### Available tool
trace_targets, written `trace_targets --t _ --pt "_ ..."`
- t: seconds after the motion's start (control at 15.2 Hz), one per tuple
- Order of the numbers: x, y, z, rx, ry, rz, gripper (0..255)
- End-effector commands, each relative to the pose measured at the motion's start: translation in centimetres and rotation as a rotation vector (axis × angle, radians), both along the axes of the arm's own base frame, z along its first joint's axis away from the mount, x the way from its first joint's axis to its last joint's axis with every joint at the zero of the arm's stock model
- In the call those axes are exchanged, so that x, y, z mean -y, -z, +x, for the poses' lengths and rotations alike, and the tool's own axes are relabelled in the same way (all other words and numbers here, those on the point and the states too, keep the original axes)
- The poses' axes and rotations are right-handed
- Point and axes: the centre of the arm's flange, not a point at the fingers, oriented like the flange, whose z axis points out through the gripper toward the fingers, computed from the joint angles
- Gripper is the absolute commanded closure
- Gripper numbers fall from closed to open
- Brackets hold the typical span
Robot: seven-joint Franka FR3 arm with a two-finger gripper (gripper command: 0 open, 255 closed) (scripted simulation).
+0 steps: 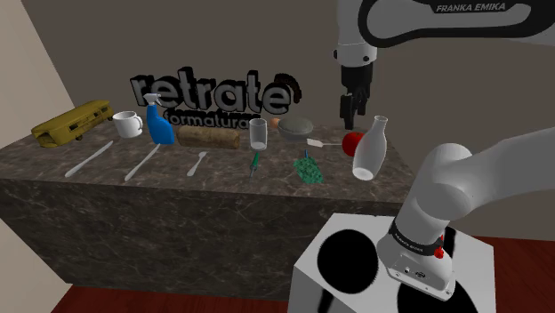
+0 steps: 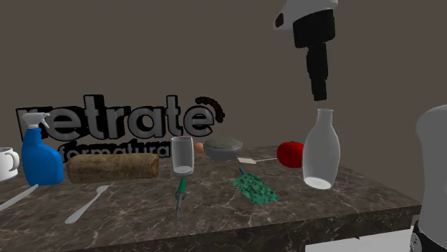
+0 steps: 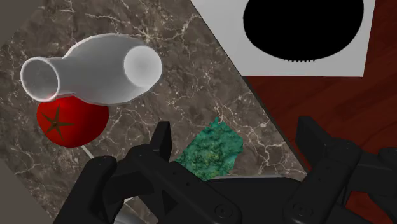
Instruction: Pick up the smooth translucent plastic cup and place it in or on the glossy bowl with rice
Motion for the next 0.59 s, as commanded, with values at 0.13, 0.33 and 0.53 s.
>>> trace_targets --t 0.13,0.33,0.53 --pt "0.4 1.1 2.2 0.013 0.009 0.004 0" --pt "1.1 2.6 5.5 0.032 0.023 0.011 0" --pt "1.7 4.1 8.9 0.050 0.038 0.018 0"
